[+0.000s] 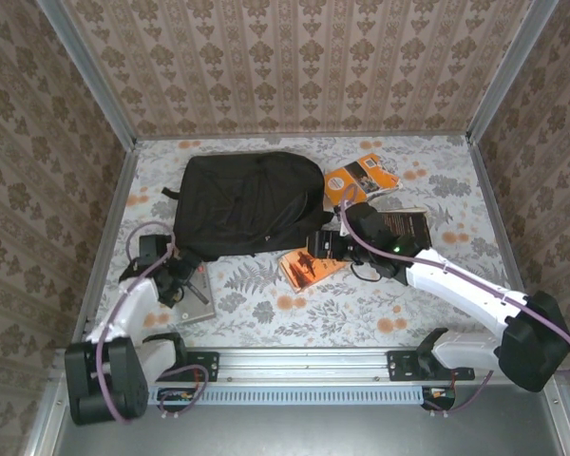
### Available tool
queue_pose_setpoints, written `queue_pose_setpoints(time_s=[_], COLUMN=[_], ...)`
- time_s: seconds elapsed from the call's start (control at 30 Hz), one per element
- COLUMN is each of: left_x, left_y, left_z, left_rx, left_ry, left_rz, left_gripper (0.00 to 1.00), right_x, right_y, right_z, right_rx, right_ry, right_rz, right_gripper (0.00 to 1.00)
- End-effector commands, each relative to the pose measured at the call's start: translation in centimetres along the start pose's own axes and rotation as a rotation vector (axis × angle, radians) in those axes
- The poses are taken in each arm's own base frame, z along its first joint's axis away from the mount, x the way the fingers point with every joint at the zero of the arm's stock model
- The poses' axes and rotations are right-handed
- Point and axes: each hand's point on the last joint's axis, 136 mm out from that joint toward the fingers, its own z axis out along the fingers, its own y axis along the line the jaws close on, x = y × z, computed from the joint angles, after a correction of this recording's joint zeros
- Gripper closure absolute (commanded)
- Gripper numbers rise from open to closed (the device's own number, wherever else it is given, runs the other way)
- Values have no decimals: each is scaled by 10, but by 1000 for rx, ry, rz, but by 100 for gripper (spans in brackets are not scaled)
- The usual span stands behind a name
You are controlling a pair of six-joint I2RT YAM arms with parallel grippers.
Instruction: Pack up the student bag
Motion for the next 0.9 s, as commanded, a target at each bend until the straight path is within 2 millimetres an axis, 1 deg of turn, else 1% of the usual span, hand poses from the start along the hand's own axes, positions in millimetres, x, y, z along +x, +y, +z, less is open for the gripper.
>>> queue_pose_setpoints(time_s=[0.0, 0.13, 0.23, 0.33, 0.43, 0.5, 0.63, 0.67, 0.7, 0.77, 0.87], left_x=[24, 49, 57, 64, 78, 91, 114, 117, 128, 137, 152], left_y=[-6, -15, -31, -54, -70, -75, -79, -81, -83, -87, -94], left_z=[-3, 2, 5, 3, 3, 6, 3, 2, 0, -3, -3], left_rx=[102, 213, 285, 327, 342, 338, 331, 332, 337, 346, 357], left_ry=[46, 97, 116, 158, 201, 229, 253, 259, 284, 314, 378], left_rz=[-63, -57, 27, 127, 218, 263, 349, 365, 409, 458, 504], left_gripper=[0, 0, 0, 0, 0, 0, 0, 0, 0, 0, 0], right_x=[10, 24, 33, 42, 44, 43, 40, 39, 39, 39, 38], right_y=[17, 27, 42, 55, 67, 72, 73, 72, 70, 66, 59], right_z=[7, 16, 22, 33, 40, 44, 46, 46, 46, 44, 43], right_rx=[-72, -81, -93, -82, -65, -52, -35, -30, -22, -4, 32], right_ry=[54, 124, 169, 219, 242, 247, 244, 244, 243, 239, 228], right_rz=[-17, -80, -163, -234, -282, -294, -296, -298, -300, -303, -292], right_gripper=[27, 27, 27, 26, 26, 26, 25, 25, 25, 25, 24])
